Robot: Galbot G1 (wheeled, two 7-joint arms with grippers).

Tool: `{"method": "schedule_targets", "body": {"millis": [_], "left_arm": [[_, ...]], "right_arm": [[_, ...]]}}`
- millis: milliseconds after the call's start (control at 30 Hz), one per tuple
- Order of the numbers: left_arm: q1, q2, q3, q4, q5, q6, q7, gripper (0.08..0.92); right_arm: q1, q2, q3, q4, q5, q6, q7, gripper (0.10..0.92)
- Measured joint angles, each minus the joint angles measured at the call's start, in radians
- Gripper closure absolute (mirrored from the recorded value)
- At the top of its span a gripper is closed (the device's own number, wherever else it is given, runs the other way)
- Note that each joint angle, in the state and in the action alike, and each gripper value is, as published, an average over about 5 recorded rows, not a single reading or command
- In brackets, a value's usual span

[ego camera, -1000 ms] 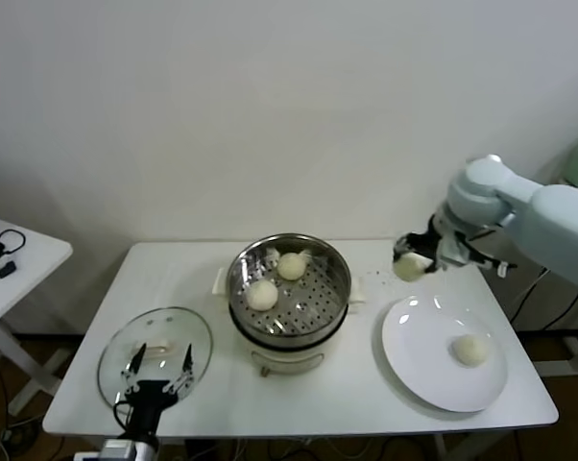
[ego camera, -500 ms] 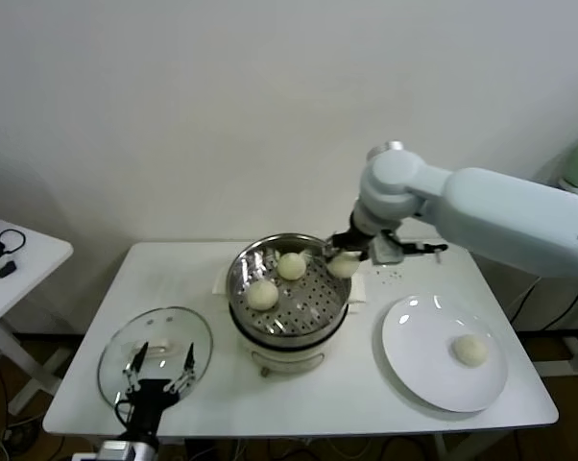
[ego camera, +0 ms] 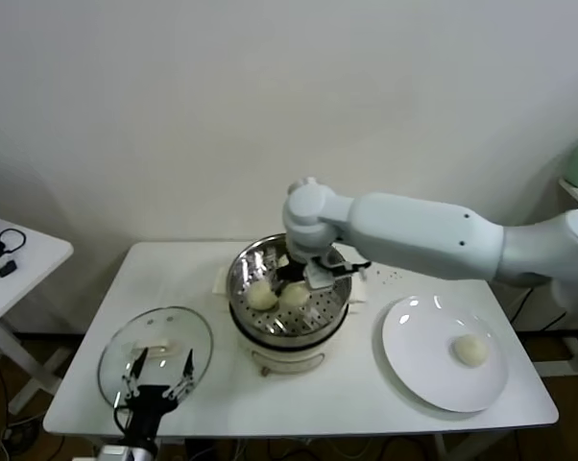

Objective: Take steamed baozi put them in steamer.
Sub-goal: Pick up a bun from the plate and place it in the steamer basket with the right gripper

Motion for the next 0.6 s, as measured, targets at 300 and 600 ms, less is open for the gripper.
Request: {"method": "schedule_targets", "body": {"millis": [300, 600], "left_arm": [[-0.003, 0.001, 0.004, 0.011, 0.001, -0.002, 0.0, 0.177], [-0.004, -0.005, 0.004, 0.019, 0.004, -0.003, 0.0, 0.177]], "right_arm": [[-0.007, 0.04, -0.034, -0.026, 0.047, -0.007, -0.001, 0.327], [-0.018, 0.025, -0.063, -0.013, 0.071, -0.011, -0.006, 0.325]]}}
